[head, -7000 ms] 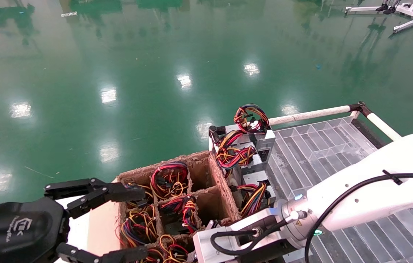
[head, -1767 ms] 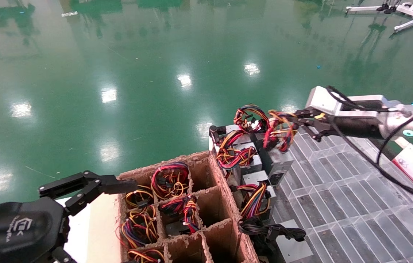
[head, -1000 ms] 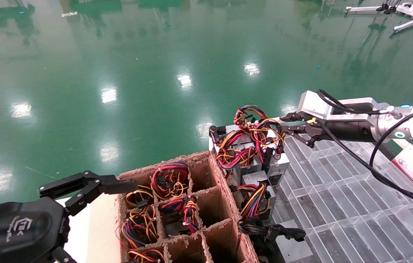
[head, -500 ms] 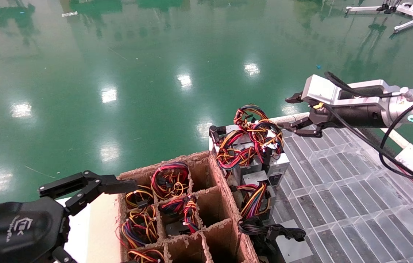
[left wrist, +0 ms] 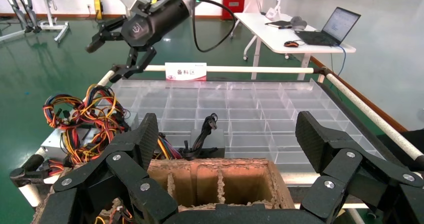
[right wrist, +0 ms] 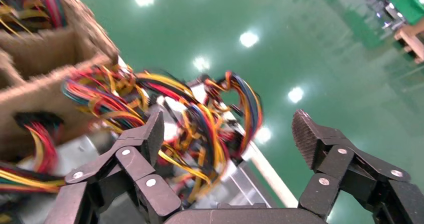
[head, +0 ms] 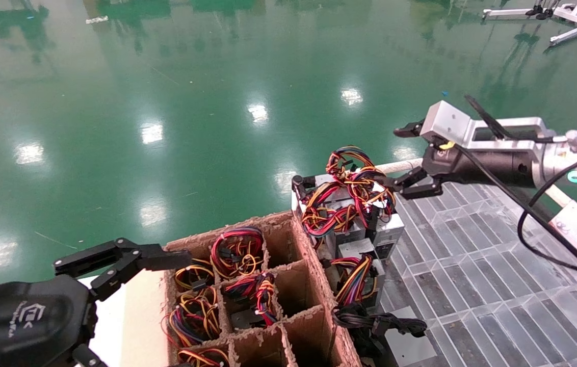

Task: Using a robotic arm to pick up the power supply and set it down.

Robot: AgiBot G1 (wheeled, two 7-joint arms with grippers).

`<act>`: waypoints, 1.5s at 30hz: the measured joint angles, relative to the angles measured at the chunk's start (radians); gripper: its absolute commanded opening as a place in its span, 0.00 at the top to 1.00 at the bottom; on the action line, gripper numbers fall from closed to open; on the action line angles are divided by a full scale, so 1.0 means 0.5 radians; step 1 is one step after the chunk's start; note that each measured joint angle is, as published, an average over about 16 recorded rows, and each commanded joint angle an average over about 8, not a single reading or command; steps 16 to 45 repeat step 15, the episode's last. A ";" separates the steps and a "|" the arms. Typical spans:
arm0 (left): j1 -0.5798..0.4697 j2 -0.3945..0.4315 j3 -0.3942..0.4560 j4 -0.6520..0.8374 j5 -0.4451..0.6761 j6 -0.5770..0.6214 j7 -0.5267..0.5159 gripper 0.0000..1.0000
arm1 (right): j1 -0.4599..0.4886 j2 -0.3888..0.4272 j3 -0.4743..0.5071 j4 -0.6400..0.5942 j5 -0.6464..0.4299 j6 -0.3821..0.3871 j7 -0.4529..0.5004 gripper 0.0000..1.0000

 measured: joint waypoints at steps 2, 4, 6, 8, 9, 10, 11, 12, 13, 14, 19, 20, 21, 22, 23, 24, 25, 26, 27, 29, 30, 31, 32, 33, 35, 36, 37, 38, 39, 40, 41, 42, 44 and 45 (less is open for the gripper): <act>0.000 0.000 0.000 0.000 0.000 0.000 0.000 0.00 | -0.061 0.031 0.026 0.085 0.051 -0.022 0.048 0.00; 0.000 0.000 0.000 0.000 0.000 0.000 0.000 0.00 | -0.123 0.062 0.053 0.170 0.103 -0.044 0.097 0.00; 0.000 0.000 0.000 0.000 0.000 0.000 0.000 0.00 | -0.185 0.093 0.079 0.255 0.155 -0.066 0.146 0.00; 0.000 0.000 0.000 0.000 0.000 0.000 0.000 0.00 | -0.246 0.124 0.105 0.339 0.206 -0.088 0.194 0.00; 0.000 0.000 0.000 0.000 0.000 0.000 0.000 0.00 | -0.262 0.132 0.112 0.361 0.219 -0.093 0.206 0.00; 0.000 0.000 0.000 0.000 0.000 0.000 0.000 0.00 | -0.277 0.140 0.118 0.382 0.232 -0.098 0.218 0.00; 0.000 0.000 0.000 0.000 0.000 0.000 0.000 0.00 | -0.292 0.148 0.125 0.403 0.245 -0.104 0.230 0.00; 0.000 0.000 0.000 0.000 0.000 0.000 0.000 0.00 | -0.308 0.156 0.131 0.425 0.258 -0.110 0.243 0.00; 0.000 0.000 0.000 0.000 0.000 0.000 0.000 0.00 | -0.323 0.163 0.138 0.446 0.271 -0.115 0.255 0.00; 0.000 0.000 0.000 0.000 0.000 0.000 0.000 0.00 | -0.339 0.171 0.144 0.467 0.284 -0.120 0.267 0.00; 0.000 0.000 0.000 0.000 0.000 0.000 0.000 0.00 | -0.354 0.179 0.151 0.489 0.297 -0.126 0.279 0.00; 0.000 0.000 0.000 0.000 0.000 0.000 0.000 0.00 | -0.354 0.179 0.151 0.489 0.297 -0.126 0.279 0.00; 0.000 0.000 0.000 0.000 0.000 0.000 0.000 0.00 | -0.354 0.179 0.151 0.489 0.297 -0.126 0.279 0.00; 0.000 0.000 0.000 0.000 0.000 0.000 0.000 0.00 | -0.354 0.179 0.151 0.489 0.297 -0.126 0.279 0.00; 0.000 0.000 0.000 0.000 0.000 0.000 0.000 0.00 | -0.354 0.179 0.151 0.489 0.297 -0.126 0.279 0.00; 0.000 0.000 0.000 0.000 0.000 0.000 0.000 0.00 | -0.354 0.179 0.151 0.489 0.297 -0.126 0.279 0.00; 0.000 0.000 0.000 0.000 0.000 0.000 0.000 0.00 | -0.354 0.179 0.151 0.489 0.297 -0.126 0.279 0.00; 0.000 0.000 0.000 0.000 0.000 0.000 0.000 0.00 | -0.354 0.179 0.151 0.489 0.297 -0.126 0.279 0.00; 0.000 0.000 0.000 0.000 0.000 0.000 0.000 0.00 | -0.354 0.179 0.151 0.489 0.297 -0.126 0.279 0.00; 0.000 0.000 0.000 0.000 0.000 0.000 0.000 0.00 | -0.354 0.179 0.151 0.489 0.297 -0.126 0.279 0.00; 0.000 0.000 0.000 0.000 0.000 0.000 0.000 0.00 | -0.354 0.179 0.151 0.489 0.297 -0.126 0.279 0.00; 0.000 0.000 0.000 0.000 0.000 0.000 0.000 0.00 | -0.354 0.179 0.151 0.489 0.297 -0.126 0.279 0.00; 0.000 0.000 0.000 0.000 0.000 0.000 0.000 0.00 | -0.354 0.179 0.151 0.489 0.297 -0.126 0.279 0.00; 0.000 0.000 0.000 0.000 0.000 0.000 0.000 0.00 | -0.354 0.179 0.151 0.489 0.297 -0.126 0.279 0.00; 0.000 0.000 0.000 0.000 0.000 0.000 0.000 0.00 | -0.354 0.179 0.151 0.489 0.297 -0.126 0.279 0.00; 0.000 0.000 0.000 0.000 0.000 0.000 0.000 0.00 | -0.354 0.179 0.151 0.489 0.297 -0.126 0.279 0.00; 0.000 0.000 0.000 0.000 0.000 0.000 0.000 0.00 | -0.354 0.179 0.151 0.489 0.297 -0.126 0.279 0.00; 0.000 0.000 0.000 0.000 0.000 0.000 0.000 0.00 | -0.354 0.179 0.151 0.489 0.297 -0.126 0.279 0.00; 0.000 0.000 0.000 0.000 0.000 0.000 0.000 0.00 | -0.354 0.179 0.151 0.489 0.297 -0.126 0.279 0.00; 0.000 0.000 0.000 0.000 0.000 0.000 0.000 0.00 | -0.354 0.179 0.151 0.489 0.297 -0.126 0.279 0.00; 0.000 0.000 0.000 0.000 0.000 0.000 0.000 0.00 | -0.354 0.179 0.151 0.489 0.297 -0.126 0.279 0.00; 0.000 0.000 0.000 0.000 0.000 0.000 0.000 0.00 | -0.354 0.179 0.151 0.489 0.297 -0.126 0.279 0.00; 0.000 0.000 0.000 0.000 0.000 0.000 0.000 0.00 | -0.354 0.179 0.151 0.489 0.297 -0.126 0.279 0.00; 0.000 0.000 0.000 0.000 0.000 0.000 0.000 0.00 | -0.354 0.179 0.151 0.489 0.297 -0.126 0.279 0.00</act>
